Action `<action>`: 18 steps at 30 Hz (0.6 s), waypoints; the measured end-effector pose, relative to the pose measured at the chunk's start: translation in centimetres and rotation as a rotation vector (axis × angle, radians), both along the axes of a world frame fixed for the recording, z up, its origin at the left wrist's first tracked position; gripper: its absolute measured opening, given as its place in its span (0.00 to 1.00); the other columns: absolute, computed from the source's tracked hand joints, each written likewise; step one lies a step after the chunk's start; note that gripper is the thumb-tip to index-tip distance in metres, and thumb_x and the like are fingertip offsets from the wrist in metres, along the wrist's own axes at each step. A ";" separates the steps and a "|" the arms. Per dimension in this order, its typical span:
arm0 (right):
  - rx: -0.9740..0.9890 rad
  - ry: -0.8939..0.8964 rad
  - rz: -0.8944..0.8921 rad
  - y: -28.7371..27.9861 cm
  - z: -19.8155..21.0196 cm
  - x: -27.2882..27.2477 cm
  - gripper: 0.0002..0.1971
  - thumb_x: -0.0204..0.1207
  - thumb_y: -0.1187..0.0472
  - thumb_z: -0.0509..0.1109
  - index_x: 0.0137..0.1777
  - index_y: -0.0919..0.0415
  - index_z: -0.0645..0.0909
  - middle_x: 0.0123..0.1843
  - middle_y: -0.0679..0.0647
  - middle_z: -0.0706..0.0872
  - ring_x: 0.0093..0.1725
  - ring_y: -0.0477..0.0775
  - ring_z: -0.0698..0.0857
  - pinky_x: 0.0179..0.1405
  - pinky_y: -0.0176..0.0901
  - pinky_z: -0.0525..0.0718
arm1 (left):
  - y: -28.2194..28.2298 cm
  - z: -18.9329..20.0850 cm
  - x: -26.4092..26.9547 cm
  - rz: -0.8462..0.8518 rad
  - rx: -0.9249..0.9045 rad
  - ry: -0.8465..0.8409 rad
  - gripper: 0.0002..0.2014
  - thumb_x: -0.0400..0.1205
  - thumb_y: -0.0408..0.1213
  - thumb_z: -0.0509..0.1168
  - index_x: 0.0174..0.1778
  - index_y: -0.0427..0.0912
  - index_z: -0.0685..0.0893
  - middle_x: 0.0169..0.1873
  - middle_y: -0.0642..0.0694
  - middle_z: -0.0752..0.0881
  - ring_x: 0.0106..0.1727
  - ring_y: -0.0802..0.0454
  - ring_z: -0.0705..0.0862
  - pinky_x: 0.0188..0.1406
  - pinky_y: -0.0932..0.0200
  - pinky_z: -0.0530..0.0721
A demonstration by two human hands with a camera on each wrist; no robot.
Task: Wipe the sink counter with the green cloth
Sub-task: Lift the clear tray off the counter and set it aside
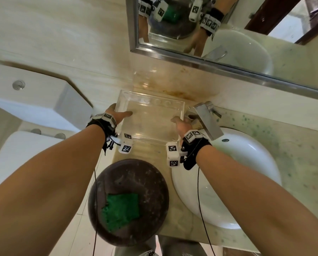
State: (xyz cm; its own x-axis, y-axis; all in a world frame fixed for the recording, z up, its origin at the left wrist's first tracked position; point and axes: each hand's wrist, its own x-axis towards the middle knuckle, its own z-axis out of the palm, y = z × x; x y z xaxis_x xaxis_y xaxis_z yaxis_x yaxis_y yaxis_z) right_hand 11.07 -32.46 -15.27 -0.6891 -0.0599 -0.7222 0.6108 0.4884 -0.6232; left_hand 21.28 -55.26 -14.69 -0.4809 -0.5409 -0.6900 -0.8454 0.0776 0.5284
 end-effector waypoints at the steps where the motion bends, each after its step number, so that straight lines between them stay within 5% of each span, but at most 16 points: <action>1: 0.006 -0.009 -0.008 -0.2 -0.1 0.0 0.50 0.50 0.39 0.72 0.77 0.53 0.66 0.70 0.55 0.76 0.58 0.63 0.79 0.62 0.59 0.79 | -0.2 0.1 -0.2 -0.005 -0.004 0.001 0.43 0.78 0.53 0.72 0.85 0.46 0.58 0.80 0.40 0.69 0.77 0.37 0.71 0.72 0.41 0.72; 6: 0.041 0.002 0.032 -0.7 0.6 0.0 0.43 0.67 0.45 0.70 0.80 0.54 0.58 0.65 0.50 0.68 0.56 0.58 0.71 0.56 0.55 0.73 | -0.4 -0.5 -1.3 -0.011 -0.034 0.029 0.41 0.77 0.48 0.74 0.83 0.44 0.61 0.77 0.41 0.72 0.75 0.38 0.73 0.70 0.43 0.73; 12: 0.105 0.006 0.053 -0.8 0.2 -0.7 0.40 0.70 0.46 0.69 0.80 0.59 0.59 0.67 0.51 0.70 0.61 0.62 0.76 0.55 0.53 0.72 | -0.5 -1.2 -1.3 -0.031 -0.044 0.022 0.43 0.75 0.50 0.75 0.82 0.44 0.61 0.75 0.41 0.73 0.73 0.37 0.74 0.70 0.41 0.75; 18: 0.239 0.007 0.192 -0.1 -0.7 -1.0 0.36 0.76 0.46 0.63 0.81 0.59 0.58 0.75 0.63 0.73 0.67 0.67 0.77 0.55 0.50 0.71 | -0.9 -1.1 -1.1 -0.078 -0.071 0.017 0.42 0.75 0.51 0.74 0.82 0.43 0.62 0.75 0.40 0.74 0.73 0.37 0.74 0.70 0.41 0.75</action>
State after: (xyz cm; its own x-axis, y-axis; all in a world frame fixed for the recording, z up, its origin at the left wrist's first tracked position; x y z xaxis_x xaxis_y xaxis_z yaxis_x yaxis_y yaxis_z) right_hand 10.05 -32.60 -15.96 -0.6865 -0.0182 -0.7269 0.4893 0.7279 -0.4803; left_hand 20.13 -56.21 -15.80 -0.5348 -0.5484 -0.6428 -0.8264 0.1808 0.5334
